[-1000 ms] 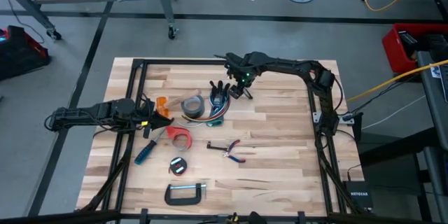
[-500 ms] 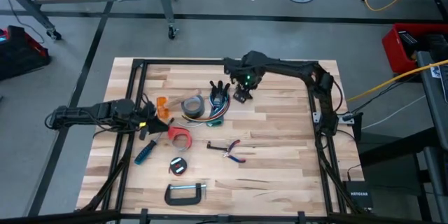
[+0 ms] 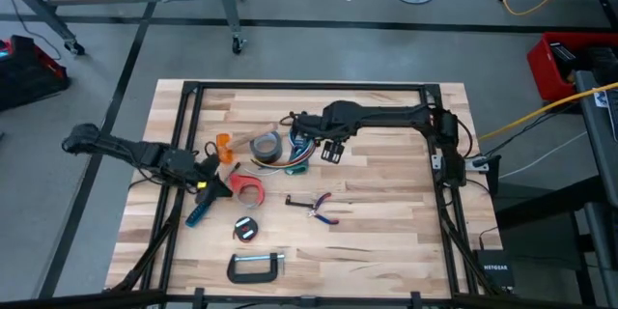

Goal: Coil cords
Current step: Uncoil the red wire from the black spool

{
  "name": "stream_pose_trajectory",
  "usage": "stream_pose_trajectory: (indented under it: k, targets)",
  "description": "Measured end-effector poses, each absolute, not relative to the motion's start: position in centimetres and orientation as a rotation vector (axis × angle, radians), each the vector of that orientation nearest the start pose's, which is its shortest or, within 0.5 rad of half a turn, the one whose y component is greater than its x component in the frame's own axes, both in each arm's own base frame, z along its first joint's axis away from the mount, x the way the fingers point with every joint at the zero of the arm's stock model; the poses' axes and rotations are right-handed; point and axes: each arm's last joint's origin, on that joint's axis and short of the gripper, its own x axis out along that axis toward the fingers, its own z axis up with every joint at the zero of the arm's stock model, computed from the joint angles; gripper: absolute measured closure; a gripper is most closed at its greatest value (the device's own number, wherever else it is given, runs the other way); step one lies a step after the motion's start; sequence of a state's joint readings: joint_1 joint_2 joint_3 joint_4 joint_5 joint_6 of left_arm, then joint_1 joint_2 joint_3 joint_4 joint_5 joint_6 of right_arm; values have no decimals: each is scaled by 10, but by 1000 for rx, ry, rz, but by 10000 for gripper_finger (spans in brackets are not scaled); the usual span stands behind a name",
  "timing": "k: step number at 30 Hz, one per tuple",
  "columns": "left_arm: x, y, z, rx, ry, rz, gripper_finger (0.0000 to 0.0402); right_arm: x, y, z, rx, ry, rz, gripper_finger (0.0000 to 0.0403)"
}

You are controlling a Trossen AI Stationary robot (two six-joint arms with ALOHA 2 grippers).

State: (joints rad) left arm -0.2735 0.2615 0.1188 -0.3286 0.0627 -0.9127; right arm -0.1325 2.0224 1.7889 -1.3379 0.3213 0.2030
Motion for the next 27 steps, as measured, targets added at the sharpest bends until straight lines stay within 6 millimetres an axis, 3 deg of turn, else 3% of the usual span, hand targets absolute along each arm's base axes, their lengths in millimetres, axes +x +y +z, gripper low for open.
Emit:
stream_pose_trajectory:
  k: [8, 20, 24, 27]
  targets:
    - [109, -51, 146, -832, 703, -165, 398, 384, -52, 247, -17, 1527, -502, 136]
    - [111, -60, 127, -884, 902, -51, 396, 387, -53, 248, -11, 1496, -502, 136]
    - [111, -61, 128, -926, 914, -49, 375, 388, -53, 248, -9, 1487, -502, 136]
    - [111, -61, 128, -1003, 923, -22, 335, 388, -53, 248, -8, 1480, -503, 136]
